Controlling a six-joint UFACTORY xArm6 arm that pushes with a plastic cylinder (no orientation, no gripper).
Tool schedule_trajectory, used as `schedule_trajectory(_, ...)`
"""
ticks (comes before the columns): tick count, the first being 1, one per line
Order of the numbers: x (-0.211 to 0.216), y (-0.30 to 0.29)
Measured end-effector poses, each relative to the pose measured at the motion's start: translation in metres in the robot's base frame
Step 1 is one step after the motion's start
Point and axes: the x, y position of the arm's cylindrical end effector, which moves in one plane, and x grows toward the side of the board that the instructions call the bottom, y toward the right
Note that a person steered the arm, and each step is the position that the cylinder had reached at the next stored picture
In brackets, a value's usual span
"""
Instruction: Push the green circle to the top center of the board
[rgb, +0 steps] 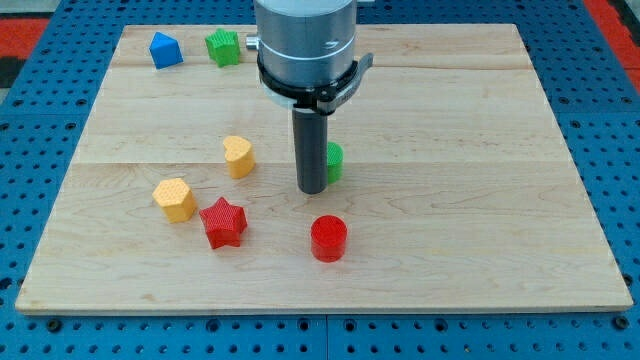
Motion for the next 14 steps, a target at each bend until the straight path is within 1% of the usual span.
schedule_trajectory(3, -0.045, 0.015)
schedule_trajectory(5, -0.052, 0.049)
schedule_trajectory(6, -0.052, 0.057)
schedule_trajectory(9, -0.078, 0.069)
schedule_trajectory(11, -0.109, 0.088)
schedule_trajectory(14, -0.166, 0.088)
